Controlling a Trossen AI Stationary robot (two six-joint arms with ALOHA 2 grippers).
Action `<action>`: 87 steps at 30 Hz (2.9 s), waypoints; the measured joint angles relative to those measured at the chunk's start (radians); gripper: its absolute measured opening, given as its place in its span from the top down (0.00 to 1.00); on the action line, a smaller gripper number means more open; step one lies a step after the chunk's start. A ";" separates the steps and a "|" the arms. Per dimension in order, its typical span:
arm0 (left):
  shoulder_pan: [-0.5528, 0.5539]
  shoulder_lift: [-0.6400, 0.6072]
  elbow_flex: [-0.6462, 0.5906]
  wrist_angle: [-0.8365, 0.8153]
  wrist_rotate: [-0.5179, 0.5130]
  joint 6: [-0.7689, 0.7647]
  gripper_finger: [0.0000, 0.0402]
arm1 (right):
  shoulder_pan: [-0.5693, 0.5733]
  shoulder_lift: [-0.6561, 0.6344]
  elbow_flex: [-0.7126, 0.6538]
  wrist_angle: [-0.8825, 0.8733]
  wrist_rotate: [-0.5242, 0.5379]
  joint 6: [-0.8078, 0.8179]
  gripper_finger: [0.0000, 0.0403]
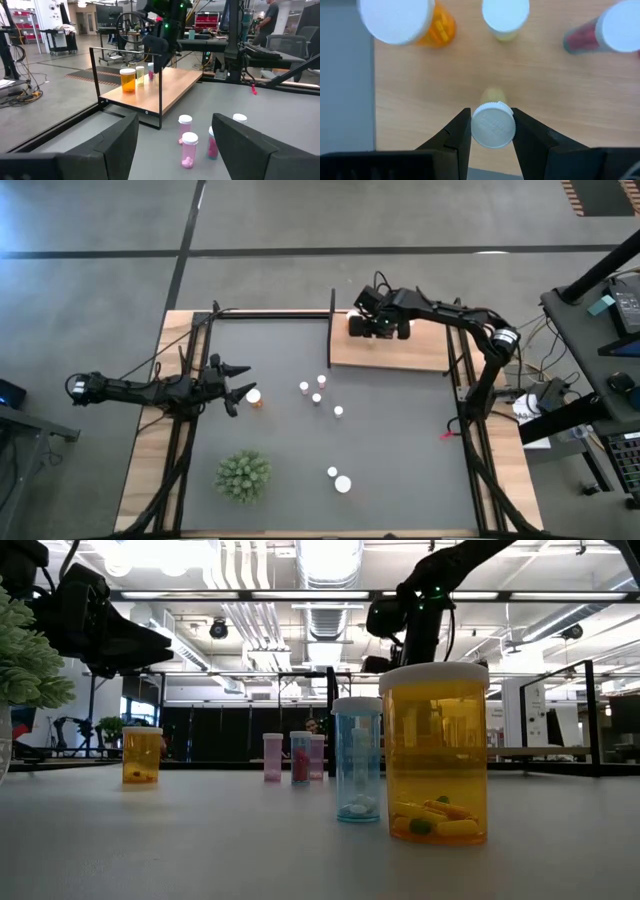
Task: Pick and place medicine bottles onto shelf by color
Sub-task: Put the right yellow pill bottle on the shelf aligned with the other yellow pill bottle, then put the bottom blue pill bottle on the shelf aligned with the other blue pill bottle
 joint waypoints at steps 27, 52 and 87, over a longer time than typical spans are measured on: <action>0.000 0.000 0.000 0.000 0.000 0.000 0.41 | -0.038 0.017 -0.002 0.017 -0.019 -0.021 0.72; 0.000 0.000 0.000 0.000 0.000 0.000 0.41 | -0.038 0.016 -0.006 0.022 -0.016 -0.028 0.69; 0.000 0.000 0.000 0.000 0.000 0.000 0.41 | 0.094 -0.115 0.026 -0.233 0.038 0.029 0.21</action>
